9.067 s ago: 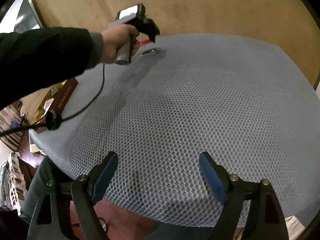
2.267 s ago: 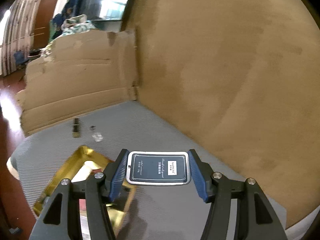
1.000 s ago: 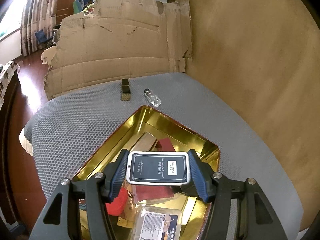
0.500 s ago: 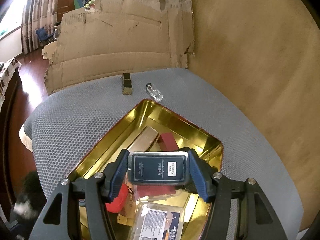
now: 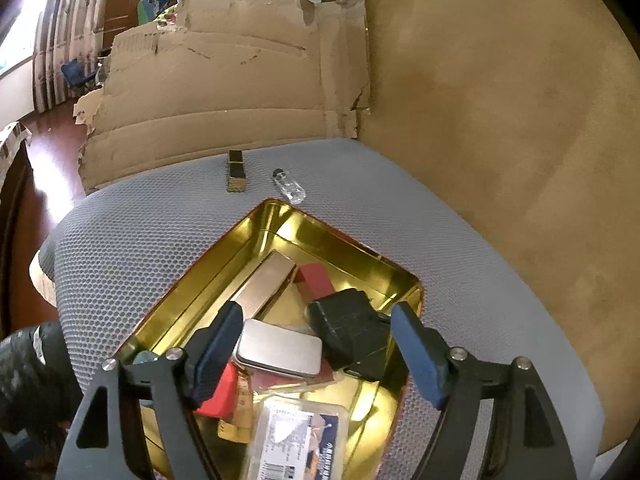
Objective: Organize rigid objects
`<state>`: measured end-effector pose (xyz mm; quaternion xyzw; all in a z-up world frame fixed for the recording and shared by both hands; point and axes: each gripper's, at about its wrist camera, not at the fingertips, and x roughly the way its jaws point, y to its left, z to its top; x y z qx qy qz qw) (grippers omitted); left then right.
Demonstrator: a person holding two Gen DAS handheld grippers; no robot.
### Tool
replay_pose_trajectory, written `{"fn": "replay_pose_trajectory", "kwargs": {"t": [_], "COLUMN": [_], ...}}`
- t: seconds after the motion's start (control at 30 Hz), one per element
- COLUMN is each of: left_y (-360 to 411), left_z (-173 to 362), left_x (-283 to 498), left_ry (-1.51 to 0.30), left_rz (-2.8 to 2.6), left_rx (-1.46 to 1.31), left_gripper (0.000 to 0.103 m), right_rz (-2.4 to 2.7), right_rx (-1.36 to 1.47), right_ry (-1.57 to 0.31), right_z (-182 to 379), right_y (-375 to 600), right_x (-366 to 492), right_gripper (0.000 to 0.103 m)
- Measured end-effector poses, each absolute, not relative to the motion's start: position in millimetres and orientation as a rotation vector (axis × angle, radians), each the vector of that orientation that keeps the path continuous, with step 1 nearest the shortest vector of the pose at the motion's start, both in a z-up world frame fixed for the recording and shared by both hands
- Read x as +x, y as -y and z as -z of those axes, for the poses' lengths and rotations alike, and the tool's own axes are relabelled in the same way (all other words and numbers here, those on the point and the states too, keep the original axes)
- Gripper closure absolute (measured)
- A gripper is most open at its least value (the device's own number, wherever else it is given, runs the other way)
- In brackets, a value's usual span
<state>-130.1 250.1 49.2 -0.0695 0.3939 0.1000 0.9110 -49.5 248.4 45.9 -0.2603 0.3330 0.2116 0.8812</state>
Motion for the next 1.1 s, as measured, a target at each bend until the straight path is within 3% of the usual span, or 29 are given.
{"fn": "replay_pose_trajectory", "kwargs": {"t": [0.4, 1.1], "left_y": [-277.7, -239.4], "left_z": [-68.2, -75.1], "left_x": [-127.0, -138.5], "left_ry": [-0.729, -0.697], "left_rz": [-0.246, -0.106], "left_rx": [-0.135, -0.103], "left_gripper": [0.001, 0.0], "right_rz": [-0.25, -0.174], "right_rx": [-0.434, -0.34], "right_ry": [-0.629, -0.663], "right_z": [-81.9, -76.2], "right_y": [-178.5, -92.1], "right_x": [-52.1, -98.4], "right_gripper": [0.024, 0.024]}}
